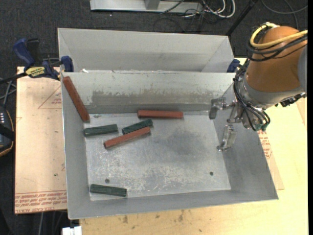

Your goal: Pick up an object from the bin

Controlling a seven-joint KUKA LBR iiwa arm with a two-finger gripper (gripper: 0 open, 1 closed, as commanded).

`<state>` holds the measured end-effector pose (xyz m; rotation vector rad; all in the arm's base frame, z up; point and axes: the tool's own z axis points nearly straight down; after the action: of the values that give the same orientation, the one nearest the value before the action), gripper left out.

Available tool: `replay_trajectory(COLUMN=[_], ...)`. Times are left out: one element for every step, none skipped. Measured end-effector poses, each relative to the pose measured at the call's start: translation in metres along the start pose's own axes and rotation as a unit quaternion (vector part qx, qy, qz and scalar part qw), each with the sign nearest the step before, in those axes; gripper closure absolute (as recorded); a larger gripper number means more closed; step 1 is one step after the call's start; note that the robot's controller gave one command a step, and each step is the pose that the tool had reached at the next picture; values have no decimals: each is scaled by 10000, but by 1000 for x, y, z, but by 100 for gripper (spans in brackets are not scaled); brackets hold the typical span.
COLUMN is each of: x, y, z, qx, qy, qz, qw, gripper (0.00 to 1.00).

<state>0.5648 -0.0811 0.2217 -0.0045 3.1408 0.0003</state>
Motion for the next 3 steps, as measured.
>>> replay_trajectory(x=[8, 16, 17], y=[-10, 81, 94], z=[-13, -89, -100], qx=[-5, -1, -3], qy=[-9, -15, -24], qz=[238, -1209, -1375], qw=[9997, 9927, 9905], gripper=[0, 100, 100])
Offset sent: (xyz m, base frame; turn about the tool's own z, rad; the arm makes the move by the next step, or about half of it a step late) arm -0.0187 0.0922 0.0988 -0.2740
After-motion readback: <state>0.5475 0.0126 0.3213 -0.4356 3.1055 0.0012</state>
